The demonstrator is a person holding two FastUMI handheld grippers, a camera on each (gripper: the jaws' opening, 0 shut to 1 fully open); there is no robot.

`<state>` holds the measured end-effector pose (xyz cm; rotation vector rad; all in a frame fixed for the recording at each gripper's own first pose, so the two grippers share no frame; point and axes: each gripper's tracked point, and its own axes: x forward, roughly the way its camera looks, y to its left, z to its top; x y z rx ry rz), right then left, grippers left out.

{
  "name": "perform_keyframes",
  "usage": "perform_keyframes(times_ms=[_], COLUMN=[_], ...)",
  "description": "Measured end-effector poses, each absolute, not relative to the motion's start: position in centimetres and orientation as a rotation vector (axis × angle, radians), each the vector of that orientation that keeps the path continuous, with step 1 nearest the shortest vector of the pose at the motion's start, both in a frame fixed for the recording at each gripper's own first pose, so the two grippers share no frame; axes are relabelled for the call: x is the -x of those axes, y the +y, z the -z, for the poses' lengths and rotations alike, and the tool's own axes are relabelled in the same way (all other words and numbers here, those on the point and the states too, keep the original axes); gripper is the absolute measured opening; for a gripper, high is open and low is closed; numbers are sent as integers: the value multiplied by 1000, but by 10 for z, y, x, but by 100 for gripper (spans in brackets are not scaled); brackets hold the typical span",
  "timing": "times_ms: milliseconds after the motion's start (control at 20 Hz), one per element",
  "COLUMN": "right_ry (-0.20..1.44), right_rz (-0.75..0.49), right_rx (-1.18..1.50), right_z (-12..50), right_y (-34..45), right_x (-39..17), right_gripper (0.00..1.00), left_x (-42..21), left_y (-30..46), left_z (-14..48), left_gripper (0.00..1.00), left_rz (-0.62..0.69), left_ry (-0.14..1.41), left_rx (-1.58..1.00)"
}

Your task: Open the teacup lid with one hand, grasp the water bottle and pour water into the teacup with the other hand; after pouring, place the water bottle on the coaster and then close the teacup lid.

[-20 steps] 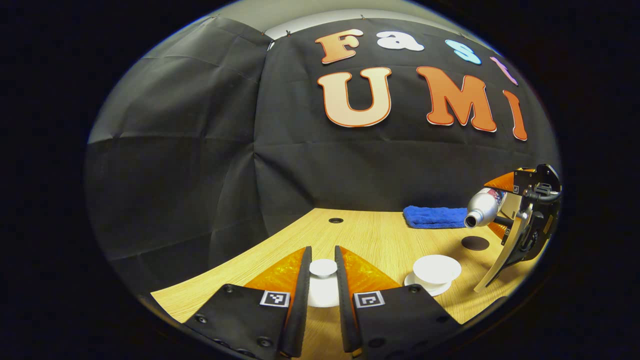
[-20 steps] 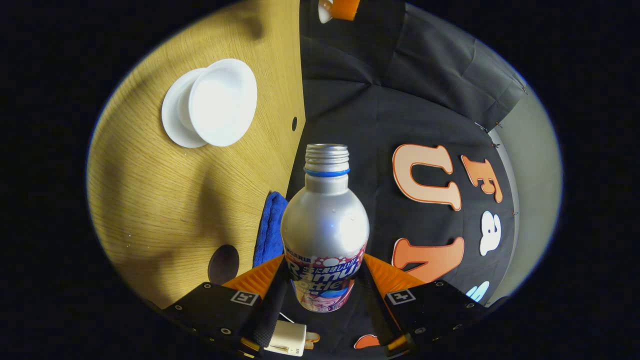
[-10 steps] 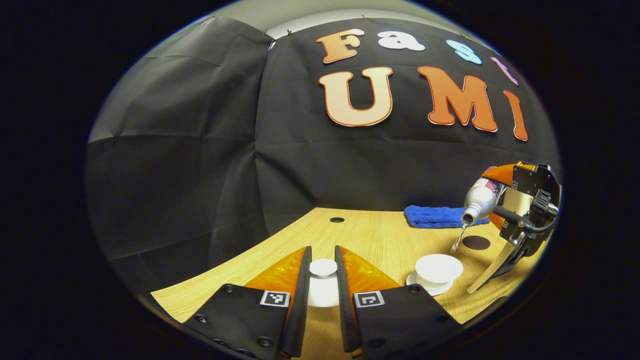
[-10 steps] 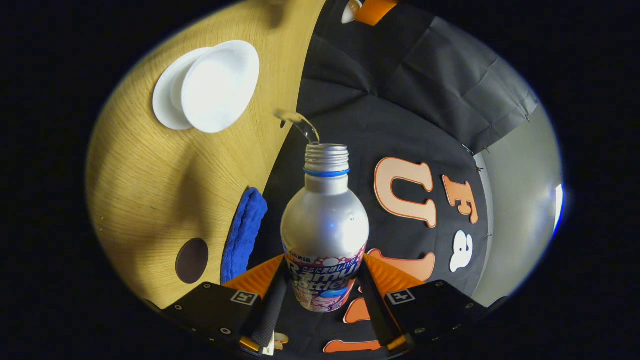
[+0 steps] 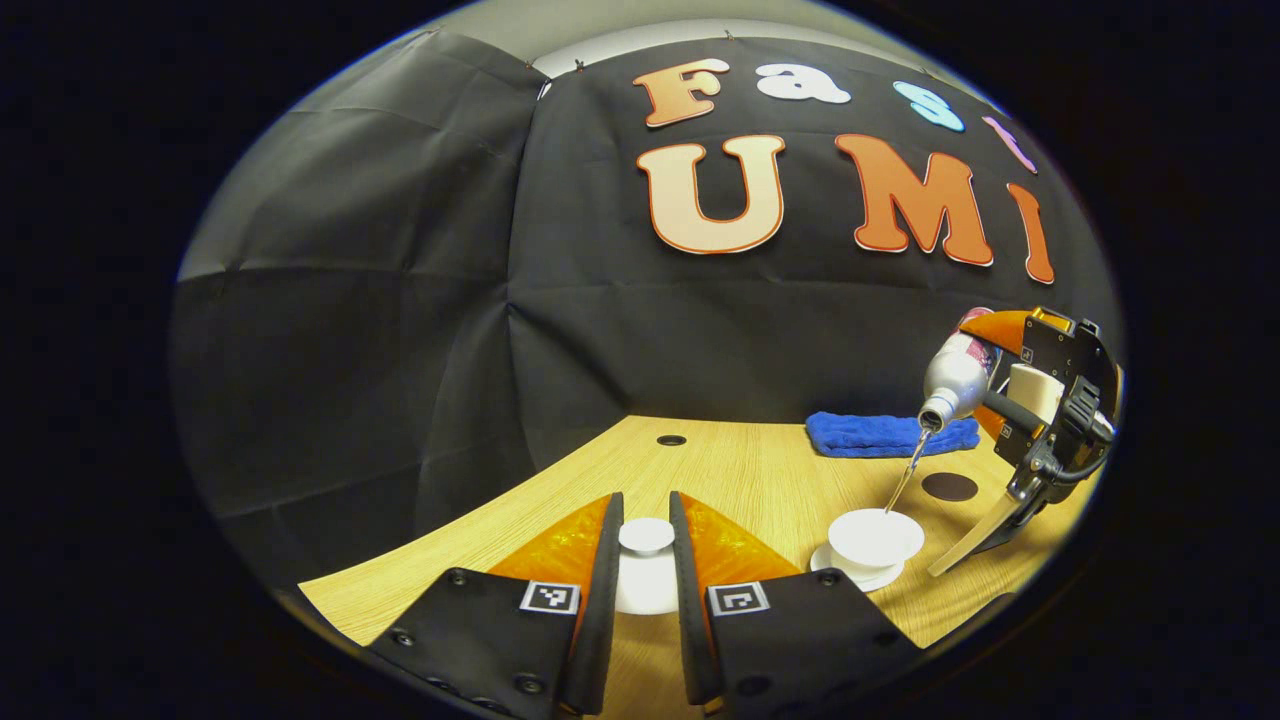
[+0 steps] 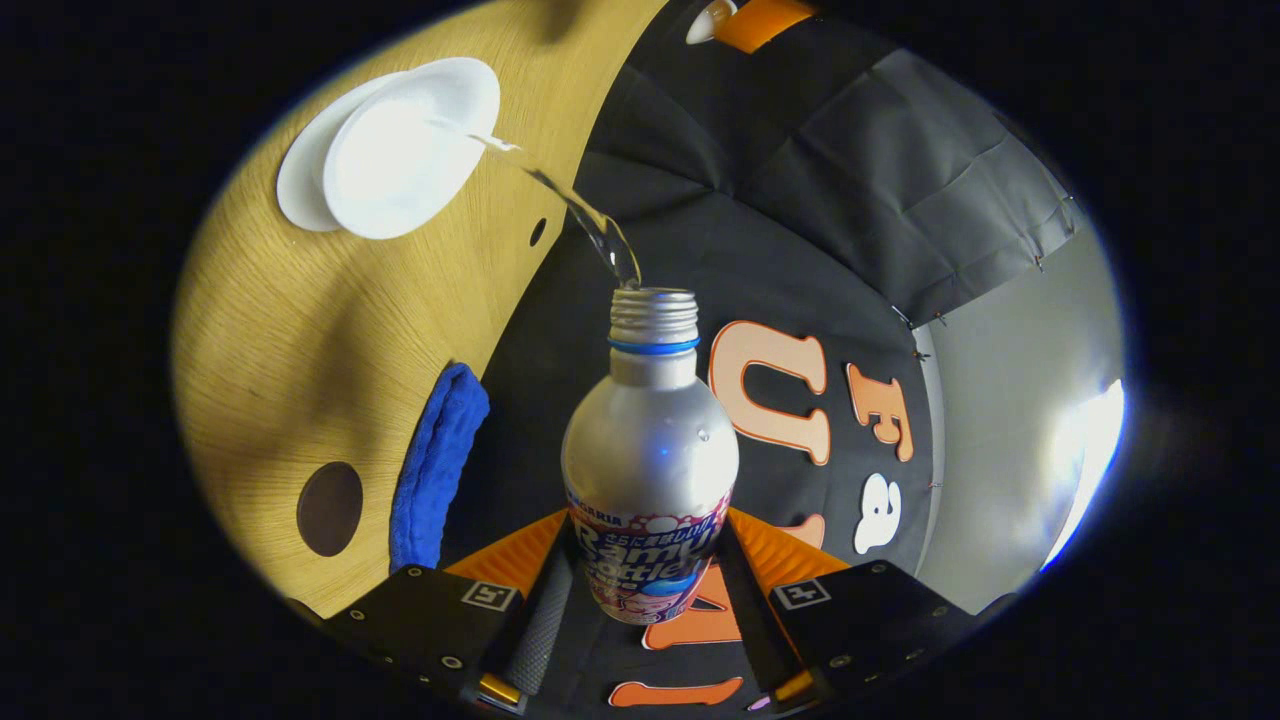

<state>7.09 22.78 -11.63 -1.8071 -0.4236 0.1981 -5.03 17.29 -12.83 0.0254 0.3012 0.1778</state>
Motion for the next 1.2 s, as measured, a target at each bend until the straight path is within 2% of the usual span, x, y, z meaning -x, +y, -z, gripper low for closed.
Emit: perform_keyframes(times_ms=[350, 650, 1100, 1150, 1200], right_ry=[-559, -609, -637, -633, -632], right_rz=[-107, -78, -104, -113, -123], right_rx=[1844, 1858, 1895, 1890, 1885], right_z=[105, 101, 100, 102, 105], right_y=[232, 233, 237, 238, 240], right_x=[-69, -71, -68, -67, -64], right_gripper=[77, 78, 78, 78, 78], left_x=[51, 50, 49, 50, 49], left_y=[172, 172, 171, 170, 169], left_z=[127, 126, 124, 125, 124], left_gripper=[33, 33, 33, 30, 33], left_rz=[-170, -170, -168, -166, -163], left_ry=[294, 294, 295, 297, 292], left_rx=[-25, -23, -26, -25, -23])
